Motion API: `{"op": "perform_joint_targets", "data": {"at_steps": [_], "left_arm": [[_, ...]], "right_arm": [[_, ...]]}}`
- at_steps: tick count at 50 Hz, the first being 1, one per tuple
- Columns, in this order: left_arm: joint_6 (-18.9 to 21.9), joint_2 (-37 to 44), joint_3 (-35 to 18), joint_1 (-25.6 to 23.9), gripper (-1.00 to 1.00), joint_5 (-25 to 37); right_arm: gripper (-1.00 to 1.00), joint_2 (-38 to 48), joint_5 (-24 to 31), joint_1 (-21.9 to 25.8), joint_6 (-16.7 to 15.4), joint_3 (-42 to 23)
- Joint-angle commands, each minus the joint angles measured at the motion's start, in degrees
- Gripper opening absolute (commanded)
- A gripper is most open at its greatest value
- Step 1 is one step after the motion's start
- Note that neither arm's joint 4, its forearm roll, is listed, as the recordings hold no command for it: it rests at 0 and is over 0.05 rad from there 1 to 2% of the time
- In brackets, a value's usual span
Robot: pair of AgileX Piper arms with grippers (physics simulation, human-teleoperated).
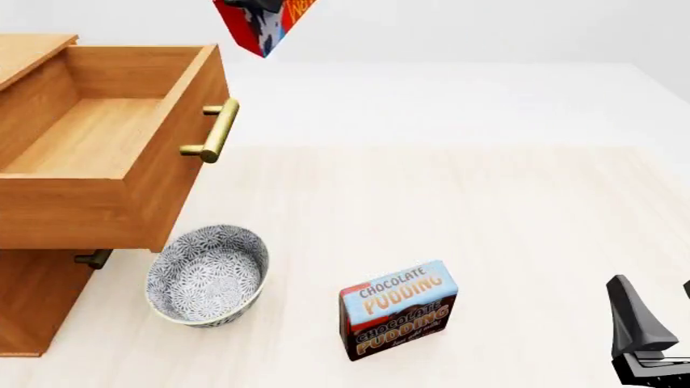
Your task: Put the butter at the back in the top drawer of the cabinet and close it.
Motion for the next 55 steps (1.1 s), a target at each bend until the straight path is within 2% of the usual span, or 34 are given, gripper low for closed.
{"op": "perform_joint_targets", "data": {"at_steps": [1,27,34,55], "left_arm": [[0.5,-4.5,2.3,4.0,-1.0,0.0],[-1.7,-11.4,9.1,11.5,-1.0,-0.1],[-0.8,-13.0,11.0,14.1,-1.0,-0.1],[-2.2,-17.9,19.5,18.9,-1.0,-2.2]], "right_arm": [[1.0,0.0,0.0,0.0,0.0,0.0],[1.0,0.0,0.0,0.0,0.0,0.0],[1.0,0.0,0.0,0.0,0.0,0.0],[1.0,0.0,0.0,0.0,0.0,0.0]]}}
